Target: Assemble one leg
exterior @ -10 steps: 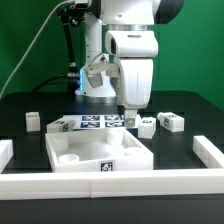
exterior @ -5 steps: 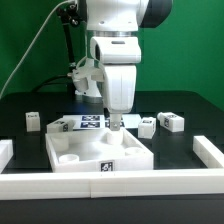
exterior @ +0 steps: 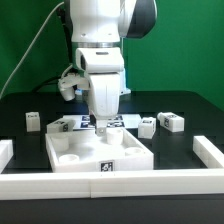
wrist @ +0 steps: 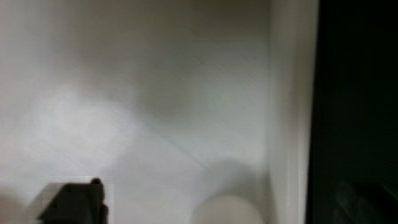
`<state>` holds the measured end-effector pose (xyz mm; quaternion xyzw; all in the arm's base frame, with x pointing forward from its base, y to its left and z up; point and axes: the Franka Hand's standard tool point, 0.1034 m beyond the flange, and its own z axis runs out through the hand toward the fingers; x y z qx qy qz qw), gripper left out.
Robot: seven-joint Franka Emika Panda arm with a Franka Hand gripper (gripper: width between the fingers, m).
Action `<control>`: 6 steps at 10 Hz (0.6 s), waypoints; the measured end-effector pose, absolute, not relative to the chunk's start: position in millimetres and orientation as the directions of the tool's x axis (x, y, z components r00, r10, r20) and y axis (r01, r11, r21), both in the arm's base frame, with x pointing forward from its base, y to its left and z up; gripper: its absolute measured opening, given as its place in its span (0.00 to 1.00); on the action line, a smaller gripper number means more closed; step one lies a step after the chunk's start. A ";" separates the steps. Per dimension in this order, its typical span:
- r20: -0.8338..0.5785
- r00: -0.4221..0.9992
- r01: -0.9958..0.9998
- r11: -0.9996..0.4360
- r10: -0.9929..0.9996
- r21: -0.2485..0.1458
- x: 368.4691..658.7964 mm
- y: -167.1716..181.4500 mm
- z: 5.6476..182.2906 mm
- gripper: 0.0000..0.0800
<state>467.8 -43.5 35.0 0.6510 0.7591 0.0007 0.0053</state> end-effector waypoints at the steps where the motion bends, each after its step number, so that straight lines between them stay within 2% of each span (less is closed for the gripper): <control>1: -0.004 -0.140 0.990 0.140 0.990 -0.002 463.0 -49.1 30.8 0.81; 5: 0.011 -0.123 0.992 0.123 0.992 -0.033 454.0 -39.1 12.8 0.81; 6: 0.011 -0.100 0.994 0.101 0.995 -0.034 453.7 -37.5 12.4 0.78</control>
Offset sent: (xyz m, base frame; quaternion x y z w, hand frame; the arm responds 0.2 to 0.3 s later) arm 0.0022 0.0163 -0.0149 -0.0076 0.0019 -0.0093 0.9999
